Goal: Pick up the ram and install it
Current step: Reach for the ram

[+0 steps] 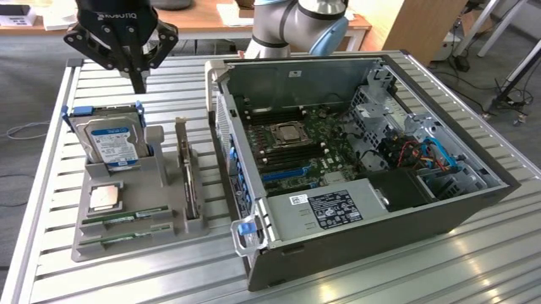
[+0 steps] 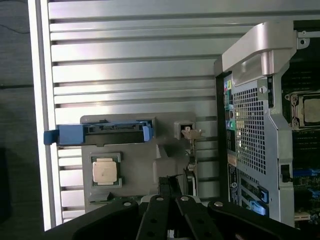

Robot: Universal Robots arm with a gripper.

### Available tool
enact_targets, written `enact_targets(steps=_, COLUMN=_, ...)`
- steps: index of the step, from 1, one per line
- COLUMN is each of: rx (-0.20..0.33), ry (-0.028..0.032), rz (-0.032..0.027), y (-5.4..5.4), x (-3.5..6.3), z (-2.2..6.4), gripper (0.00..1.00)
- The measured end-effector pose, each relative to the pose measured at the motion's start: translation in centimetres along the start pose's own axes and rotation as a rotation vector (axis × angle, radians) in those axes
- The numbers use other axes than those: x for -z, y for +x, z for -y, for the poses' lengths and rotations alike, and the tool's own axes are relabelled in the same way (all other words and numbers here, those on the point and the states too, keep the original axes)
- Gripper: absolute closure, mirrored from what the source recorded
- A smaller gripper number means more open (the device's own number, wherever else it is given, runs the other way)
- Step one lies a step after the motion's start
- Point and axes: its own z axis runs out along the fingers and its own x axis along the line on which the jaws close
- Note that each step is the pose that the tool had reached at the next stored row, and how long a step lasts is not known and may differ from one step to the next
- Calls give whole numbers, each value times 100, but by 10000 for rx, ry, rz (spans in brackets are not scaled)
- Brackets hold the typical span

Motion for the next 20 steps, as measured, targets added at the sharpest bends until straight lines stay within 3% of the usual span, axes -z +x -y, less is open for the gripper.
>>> enact_targets(steps=13, rx=0, ry=0, rz=0, y=224, x=6, z=17, gripper=89)
enact_targets(steps=20, rx=-2, ry=0, rz=0, y=238, x=6, z=19, gripper=89)
